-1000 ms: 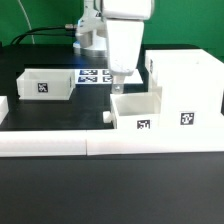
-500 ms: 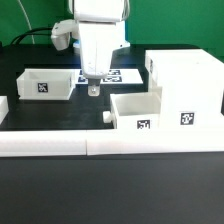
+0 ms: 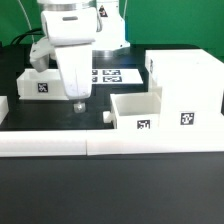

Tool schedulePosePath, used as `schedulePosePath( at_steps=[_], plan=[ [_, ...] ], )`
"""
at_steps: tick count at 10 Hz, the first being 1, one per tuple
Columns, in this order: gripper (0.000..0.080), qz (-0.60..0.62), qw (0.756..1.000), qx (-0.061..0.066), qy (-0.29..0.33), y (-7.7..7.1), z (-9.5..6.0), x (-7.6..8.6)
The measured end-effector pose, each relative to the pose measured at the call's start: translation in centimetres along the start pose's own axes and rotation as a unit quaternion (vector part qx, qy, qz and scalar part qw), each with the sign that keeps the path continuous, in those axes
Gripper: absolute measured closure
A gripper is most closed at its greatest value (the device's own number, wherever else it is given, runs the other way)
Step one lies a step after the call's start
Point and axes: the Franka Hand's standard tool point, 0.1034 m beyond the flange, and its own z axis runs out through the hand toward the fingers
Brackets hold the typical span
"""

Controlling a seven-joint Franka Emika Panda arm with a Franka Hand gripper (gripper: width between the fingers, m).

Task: Assemble drawer

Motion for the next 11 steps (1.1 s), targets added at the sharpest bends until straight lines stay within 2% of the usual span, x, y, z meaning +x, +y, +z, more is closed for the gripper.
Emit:
schedulePosePath(
  at_steps=[1, 4, 6, 11],
  plan=[
    [0.0150, 0.001, 1.000, 0.006, 0.017, 0.2, 0.3, 0.0],
    [0.0150, 0.026, 0.999, 0.015, 0.023, 0.6, 1.4, 2.8],
    [0.0150, 0.049, 0.998, 0.018, 0.022, 0.7, 1.7, 4.4],
    [0.0150, 0.113, 0.993, 0.018, 0.006, 1.2, 1.5, 5.1]
  ],
)
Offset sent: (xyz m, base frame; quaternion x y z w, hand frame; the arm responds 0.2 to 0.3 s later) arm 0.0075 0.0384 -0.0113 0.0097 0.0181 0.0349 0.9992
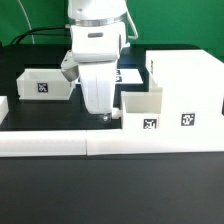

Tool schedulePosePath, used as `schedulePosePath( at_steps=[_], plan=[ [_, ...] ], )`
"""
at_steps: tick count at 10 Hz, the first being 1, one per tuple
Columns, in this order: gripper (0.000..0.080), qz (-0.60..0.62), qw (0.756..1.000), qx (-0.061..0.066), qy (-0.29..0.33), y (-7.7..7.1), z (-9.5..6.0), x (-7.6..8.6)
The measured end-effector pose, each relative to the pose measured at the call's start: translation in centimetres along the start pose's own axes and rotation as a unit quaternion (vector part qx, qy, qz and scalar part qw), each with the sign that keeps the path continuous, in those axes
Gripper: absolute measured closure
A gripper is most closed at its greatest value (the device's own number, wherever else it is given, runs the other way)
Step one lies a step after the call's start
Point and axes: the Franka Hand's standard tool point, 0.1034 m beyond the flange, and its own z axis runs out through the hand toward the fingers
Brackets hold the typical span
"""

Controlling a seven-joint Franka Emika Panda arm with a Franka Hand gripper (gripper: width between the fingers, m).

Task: Assemble drawer

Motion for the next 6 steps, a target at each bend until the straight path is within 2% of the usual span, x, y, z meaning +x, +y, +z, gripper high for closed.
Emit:
schedulePosePath(
  at_steps=[4, 6],
  plan=[
    [0.0150, 0.023, 1.000, -0.003, -0.013, 0.08, 0.02, 0.18],
    [0.0150, 0.050, 0.999, -0.003, -0.009, -0.01, -0.28, -0.30]
  ],
)
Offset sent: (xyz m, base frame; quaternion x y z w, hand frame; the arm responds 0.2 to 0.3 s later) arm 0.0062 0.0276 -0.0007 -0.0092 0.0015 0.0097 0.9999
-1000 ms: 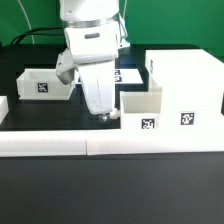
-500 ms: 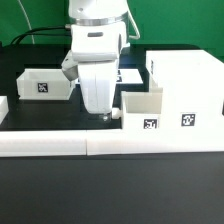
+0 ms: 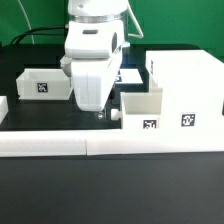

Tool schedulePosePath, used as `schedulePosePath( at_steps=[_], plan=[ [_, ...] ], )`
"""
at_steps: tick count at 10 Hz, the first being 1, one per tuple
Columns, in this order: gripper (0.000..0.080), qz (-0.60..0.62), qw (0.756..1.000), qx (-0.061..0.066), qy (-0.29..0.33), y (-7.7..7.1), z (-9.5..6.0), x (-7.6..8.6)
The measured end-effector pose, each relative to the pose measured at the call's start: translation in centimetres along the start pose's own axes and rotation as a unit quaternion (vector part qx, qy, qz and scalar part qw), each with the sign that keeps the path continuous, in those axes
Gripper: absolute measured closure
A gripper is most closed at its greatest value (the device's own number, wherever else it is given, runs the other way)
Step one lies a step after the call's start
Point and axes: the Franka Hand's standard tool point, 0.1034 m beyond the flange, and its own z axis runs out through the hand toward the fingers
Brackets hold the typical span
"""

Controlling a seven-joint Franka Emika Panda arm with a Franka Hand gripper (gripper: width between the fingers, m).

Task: Assemble drawer

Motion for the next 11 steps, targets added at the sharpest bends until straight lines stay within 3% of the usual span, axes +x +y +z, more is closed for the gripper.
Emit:
schedulePosePath(
  at_steps=[5, 11],
  plan=[
    [0.0150, -0.103, 0.995, -0.003, -0.008, 0.04, -0.05, -0.01],
    [0.0150, -0.078, 0.997, -0.004, -0.012, -0.09, -0.30, -0.07]
  ],
)
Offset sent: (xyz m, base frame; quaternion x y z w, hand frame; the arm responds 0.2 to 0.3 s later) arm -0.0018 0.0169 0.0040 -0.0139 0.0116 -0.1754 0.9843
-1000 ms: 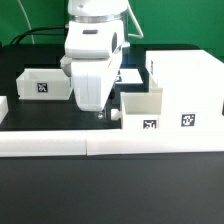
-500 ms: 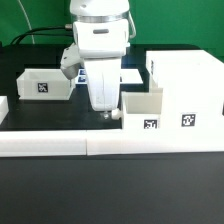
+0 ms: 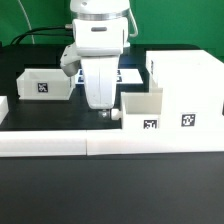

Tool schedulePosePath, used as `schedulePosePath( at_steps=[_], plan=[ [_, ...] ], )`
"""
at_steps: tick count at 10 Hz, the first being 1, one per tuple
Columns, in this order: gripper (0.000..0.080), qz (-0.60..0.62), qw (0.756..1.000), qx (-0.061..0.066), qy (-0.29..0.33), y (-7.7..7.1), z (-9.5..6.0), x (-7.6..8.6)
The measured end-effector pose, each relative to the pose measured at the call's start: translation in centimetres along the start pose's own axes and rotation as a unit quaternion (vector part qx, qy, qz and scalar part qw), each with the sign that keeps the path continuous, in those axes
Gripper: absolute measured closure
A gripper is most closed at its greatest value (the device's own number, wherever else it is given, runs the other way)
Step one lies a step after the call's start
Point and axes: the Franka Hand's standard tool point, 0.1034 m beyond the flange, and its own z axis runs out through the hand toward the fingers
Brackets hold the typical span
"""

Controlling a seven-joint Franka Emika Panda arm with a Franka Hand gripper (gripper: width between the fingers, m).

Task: Assemble drawer

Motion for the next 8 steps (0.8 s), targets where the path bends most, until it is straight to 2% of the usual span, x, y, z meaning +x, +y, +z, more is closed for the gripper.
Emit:
schedulePosePath(
  at_steps=[2, 3, 4, 6, 8],
  plan=[
    [0.0150, -0.043, 0.999, -0.006, -0.006, 0.8, -0.5, 0.1],
    [0.0150, -0.042, 0.999, 0.007, -0.013, 0.8, -0.6, 0.1],
    [0.0150, -0.021, 1.000, 0.014, -0.015, 0.9, -0.4, 0.4],
    [0.0150, -0.017, 1.000, 0.016, -0.011, 0.7, 0.2, 2.1],
    [0.0150, 0.003, 1.000, 0.015, -0.013, 0.6, 0.1, 1.3]
  ],
)
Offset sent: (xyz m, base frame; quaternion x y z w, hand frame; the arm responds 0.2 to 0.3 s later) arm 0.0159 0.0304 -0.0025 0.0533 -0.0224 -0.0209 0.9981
